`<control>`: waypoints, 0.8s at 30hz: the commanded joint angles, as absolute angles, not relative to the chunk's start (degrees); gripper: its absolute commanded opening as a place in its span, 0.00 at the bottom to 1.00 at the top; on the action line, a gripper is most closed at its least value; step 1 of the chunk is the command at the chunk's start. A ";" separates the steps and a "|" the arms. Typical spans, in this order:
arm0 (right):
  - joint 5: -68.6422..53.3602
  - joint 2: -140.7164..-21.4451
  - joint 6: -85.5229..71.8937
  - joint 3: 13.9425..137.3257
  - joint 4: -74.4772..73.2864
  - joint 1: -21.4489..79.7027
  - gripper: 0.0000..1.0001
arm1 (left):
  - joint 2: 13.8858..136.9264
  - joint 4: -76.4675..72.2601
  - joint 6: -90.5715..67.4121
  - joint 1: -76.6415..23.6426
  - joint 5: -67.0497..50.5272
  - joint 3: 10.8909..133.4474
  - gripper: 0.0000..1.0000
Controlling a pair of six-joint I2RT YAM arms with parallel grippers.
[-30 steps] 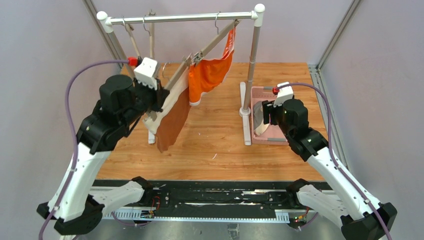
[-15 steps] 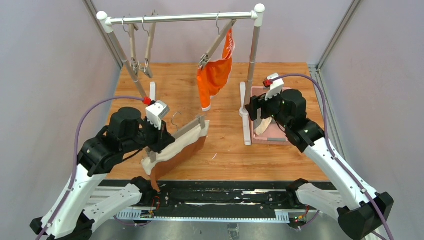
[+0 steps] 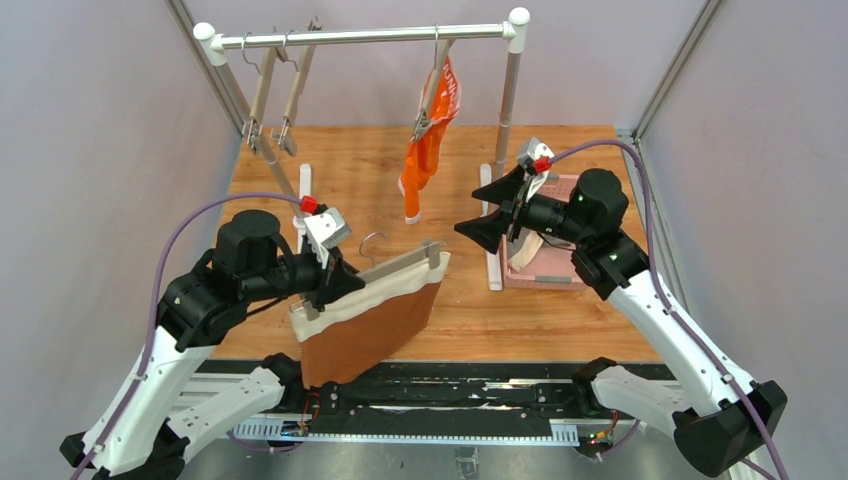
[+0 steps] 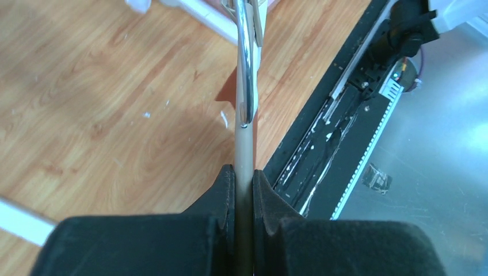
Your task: Remove the underwear clipped to the hanger
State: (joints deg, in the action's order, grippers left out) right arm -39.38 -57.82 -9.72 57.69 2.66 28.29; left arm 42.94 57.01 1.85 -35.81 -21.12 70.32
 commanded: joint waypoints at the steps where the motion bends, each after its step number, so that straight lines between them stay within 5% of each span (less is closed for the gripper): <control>1: -51.07 -59.15 -15.94 61.58 11.19 28.00 0.85 | 42.59 45.74 7.50 -36.21 -29.59 72.26 0.00; 24: -61.86 -62.28 -28.08 59.57 25.57 27.77 0.85 | 48.60 39.68 12.58 -36.21 -33.93 73.94 0.00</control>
State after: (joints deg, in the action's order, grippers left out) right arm -58.43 -62.48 -25.93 60.16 22.59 28.18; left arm 48.38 43.29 11.62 -35.81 -32.69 73.38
